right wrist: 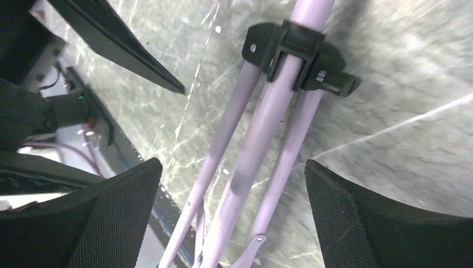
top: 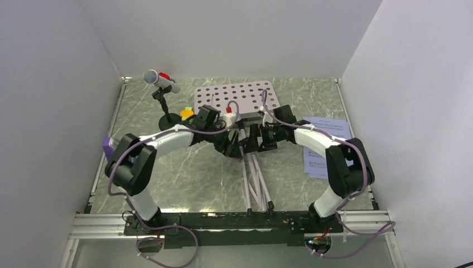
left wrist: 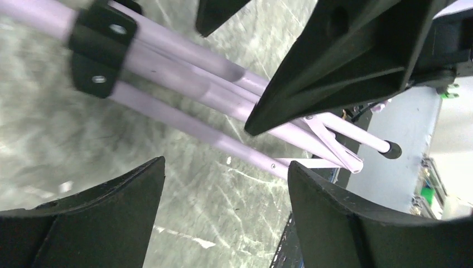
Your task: Pack up the instrument practice props
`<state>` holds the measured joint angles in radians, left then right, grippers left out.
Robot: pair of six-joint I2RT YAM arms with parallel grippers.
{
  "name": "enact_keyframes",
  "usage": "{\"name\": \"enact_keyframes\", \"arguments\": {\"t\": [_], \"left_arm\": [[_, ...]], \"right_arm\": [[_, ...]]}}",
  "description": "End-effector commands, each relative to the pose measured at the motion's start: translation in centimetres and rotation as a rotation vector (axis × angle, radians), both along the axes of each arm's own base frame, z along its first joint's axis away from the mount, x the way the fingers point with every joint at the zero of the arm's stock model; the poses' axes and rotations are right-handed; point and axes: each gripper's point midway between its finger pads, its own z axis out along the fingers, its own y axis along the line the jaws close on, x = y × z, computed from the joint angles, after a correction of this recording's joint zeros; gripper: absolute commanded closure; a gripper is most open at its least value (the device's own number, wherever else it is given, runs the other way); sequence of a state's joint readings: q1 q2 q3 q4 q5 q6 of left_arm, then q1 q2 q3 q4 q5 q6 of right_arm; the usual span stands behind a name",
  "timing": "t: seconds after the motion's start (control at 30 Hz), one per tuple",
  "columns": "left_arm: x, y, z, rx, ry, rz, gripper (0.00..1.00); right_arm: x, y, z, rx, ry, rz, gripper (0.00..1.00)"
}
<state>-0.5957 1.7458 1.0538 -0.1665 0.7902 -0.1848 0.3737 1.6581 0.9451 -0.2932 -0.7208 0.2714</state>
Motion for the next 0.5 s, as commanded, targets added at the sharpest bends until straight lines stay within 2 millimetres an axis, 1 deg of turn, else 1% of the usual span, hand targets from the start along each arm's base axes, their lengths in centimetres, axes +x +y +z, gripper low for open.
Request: {"name": "enact_keyframes", "arguments": {"t": [0.0, 0.1, 0.17, 0.2, 0.27, 0.33, 0.4, 0.47], "left_arm": [[1.8, 3.2, 2.8, 0.071, -0.096, 0.057, 0.15], [2.5, 5.0, 3.9, 0.079, -0.097, 0.116, 0.15], [3.2, 6.3, 5.2, 0.068, -0.139, 0.165, 0.15], [3.7, 6.9, 6.0, 0.063, -0.166, 0.186, 0.15], [4.4, 8.1, 7.6, 0.051, -0.217, 0.227, 0.15], [4.9, 9.2, 9.3, 0.032, -0.260, 0.266, 0.14], [5.0, 10.1, 10.6, 0.011, -0.296, 0.294, 0.14], [4.9, 10.7, 11.8, -0.010, -0.329, 0.318, 0.13]], "right_arm": [[1.4, -0.8, 2.6, -0.135, -0.149, -0.007, 0.00], [1.1, 0.0, 2.1, -0.245, -0.179, 0.028, 0.00], [1.3, 0.3, 1.6, -0.368, -0.214, 0.023, 0.00], [1.4, 0.1, 1.1, -0.446, -0.225, -0.002, 0.00], [0.8, 0.1, 0.0, -0.552, -0.202, -0.045, 0.00], [0.1, 0.7, -1.0, -0.601, -0.187, -0.046, 0.00], [-0.5, 0.8, -2.3, -0.634, -0.138, -0.053, 0.00], [-0.7, 0.4, -3.4, -0.688, -0.127, -0.065, 0.00]]}}
